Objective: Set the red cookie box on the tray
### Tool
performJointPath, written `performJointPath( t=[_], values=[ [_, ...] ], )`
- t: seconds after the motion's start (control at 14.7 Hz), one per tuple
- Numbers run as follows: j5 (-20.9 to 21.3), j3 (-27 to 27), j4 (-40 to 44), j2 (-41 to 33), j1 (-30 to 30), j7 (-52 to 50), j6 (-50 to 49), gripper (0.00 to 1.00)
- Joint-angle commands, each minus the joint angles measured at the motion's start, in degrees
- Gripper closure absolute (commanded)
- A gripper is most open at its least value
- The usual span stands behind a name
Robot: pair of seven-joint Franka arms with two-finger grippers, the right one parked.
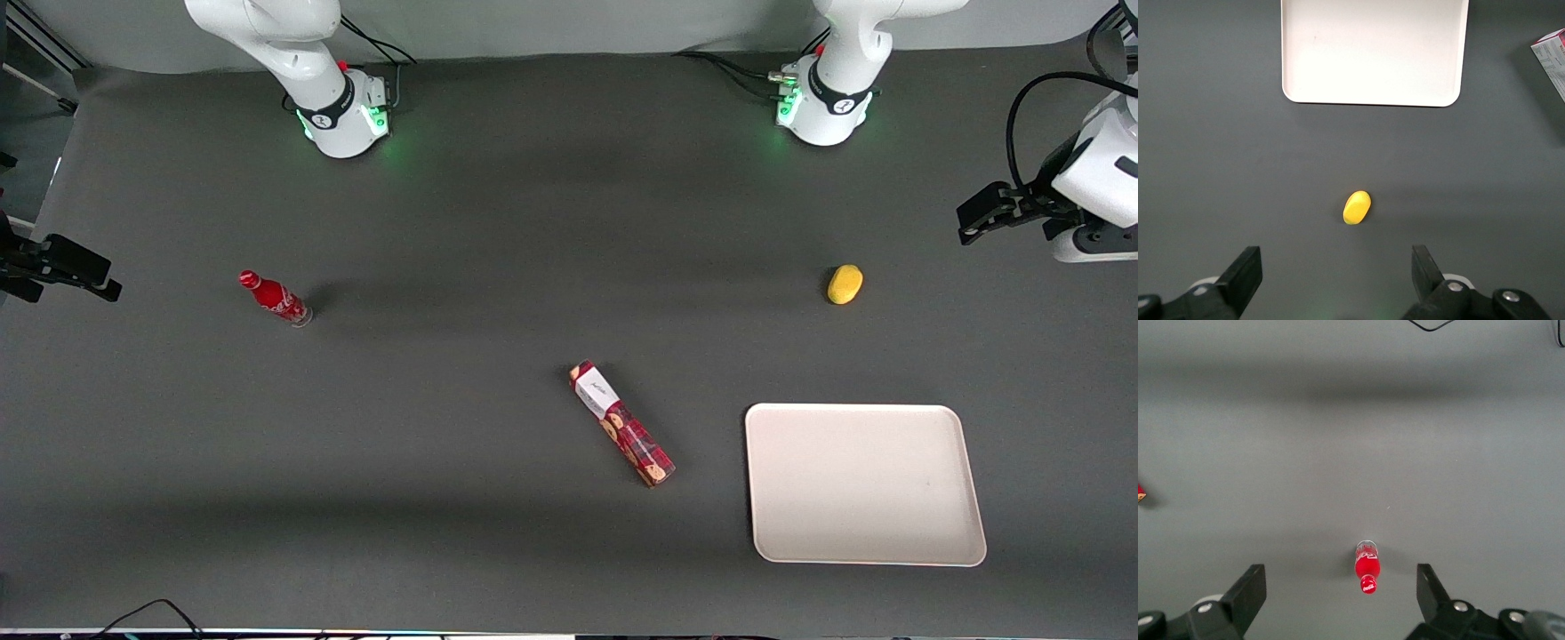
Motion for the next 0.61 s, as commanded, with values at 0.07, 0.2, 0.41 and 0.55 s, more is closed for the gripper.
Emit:
performJointPath(
  t=[0.07, 0.2, 0.41, 0.55],
  values=[
    [-0.6, 0.2, -0.1, -0.5, 0.2, 1.1, -0.4, 0.0],
    [-0.6, 0.2, -0.1, -0.5, 0.2, 1.1, -0.4, 0.0],
    [-0.7, 0.2, -0.1, -0.4, 0.1, 0.9, -0.3, 0.0],
    [-1.7, 0.1, 0.0, -0.3, 0.0, 0.4, -0.3, 0.0]
  ],
)
